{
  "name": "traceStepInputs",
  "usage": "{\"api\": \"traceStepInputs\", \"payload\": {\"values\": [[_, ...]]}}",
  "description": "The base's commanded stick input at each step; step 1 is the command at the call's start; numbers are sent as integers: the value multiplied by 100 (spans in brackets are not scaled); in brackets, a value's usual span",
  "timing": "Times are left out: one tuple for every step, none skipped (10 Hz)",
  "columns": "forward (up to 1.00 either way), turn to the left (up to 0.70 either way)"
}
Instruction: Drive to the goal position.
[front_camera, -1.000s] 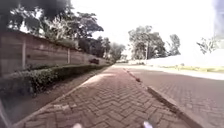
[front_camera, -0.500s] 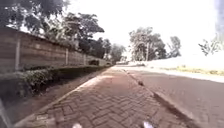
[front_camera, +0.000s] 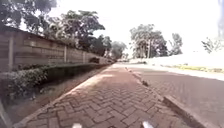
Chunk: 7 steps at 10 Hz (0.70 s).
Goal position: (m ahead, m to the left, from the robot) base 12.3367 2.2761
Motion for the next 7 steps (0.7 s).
{"api": "traceStepInputs", "payload": {"values": [[70,-24],[70,-8],[70,0],[70,0],[70,0],[70,0],[70,0]]}}
